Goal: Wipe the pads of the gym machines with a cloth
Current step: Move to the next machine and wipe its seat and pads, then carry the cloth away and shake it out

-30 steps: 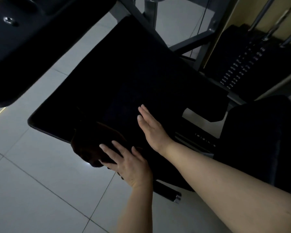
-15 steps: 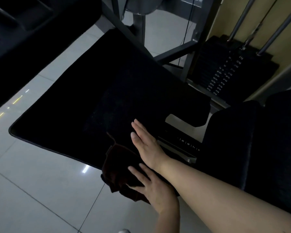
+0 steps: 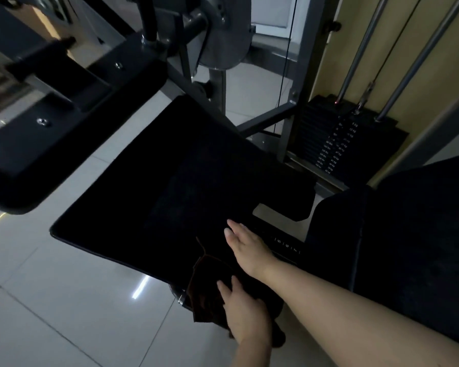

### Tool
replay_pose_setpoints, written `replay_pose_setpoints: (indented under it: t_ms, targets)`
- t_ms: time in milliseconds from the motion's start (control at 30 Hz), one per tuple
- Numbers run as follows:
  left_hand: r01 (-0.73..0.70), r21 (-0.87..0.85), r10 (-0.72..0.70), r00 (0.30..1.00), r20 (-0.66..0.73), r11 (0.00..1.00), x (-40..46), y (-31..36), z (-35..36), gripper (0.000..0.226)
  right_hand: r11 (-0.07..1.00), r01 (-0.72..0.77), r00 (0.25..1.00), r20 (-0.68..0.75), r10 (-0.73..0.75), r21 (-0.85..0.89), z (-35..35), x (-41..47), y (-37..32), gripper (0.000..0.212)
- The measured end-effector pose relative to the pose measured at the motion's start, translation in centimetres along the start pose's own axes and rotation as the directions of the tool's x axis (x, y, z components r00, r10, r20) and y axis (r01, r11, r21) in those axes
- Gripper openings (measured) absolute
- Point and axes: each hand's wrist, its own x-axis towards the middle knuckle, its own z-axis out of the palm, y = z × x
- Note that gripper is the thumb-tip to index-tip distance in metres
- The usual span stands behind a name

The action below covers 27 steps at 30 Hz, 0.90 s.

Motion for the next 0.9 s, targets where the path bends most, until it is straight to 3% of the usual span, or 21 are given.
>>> replay_pose_setpoints:
  t_ms: [200,333,533,667,767,900]
  targets:
    - [-0.245,-0.137,0.222,0.961,-0.167,0.960,-0.7,4.0,-6.6,0.070,0.993,-0.119,0.992,-0.039,0.120,0.024,-2.3,-2.4,-3.2,0.060]
    - [-0.410,-0.193,0.353,0.896,-0.269,0.892,-1.8,7.2,-11.6,0.068,0.990,-0.098,0.993,-0.050,0.104,0.106,-4.2,-3.5,-6.6,0.048]
    - [-0.609,-0.239,0.544,0.788,-0.288,0.756,-4.5,14.1,-20.0,0.073,0.993,0.119,0.993,0.018,-0.119,-0.007,-8.2,-6.3,-15.8,0.077]
    - [-0.707,-0.260,0.653,0.707,-0.271,0.658,-6.8,18.2,-25.5,0.079,0.966,0.249,0.968,-0.021,-0.251,-0.069,-10.0,-8.0,-22.4,0.081]
    - [-0.766,-0.268,0.729,0.640,-0.242,0.584,-8.7,20.5,-29.3,0.079,0.947,0.305,0.949,-0.044,-0.311,-0.102,-11.7,-9.8,-27.2,0.072]
    - [-0.849,-0.242,0.820,0.521,-0.238,0.470,-10.8,22.9,-34.5,0.082,0.919,0.365,0.925,-0.050,-0.376,-0.149,-13.9,-12.7,-33.3,0.043]
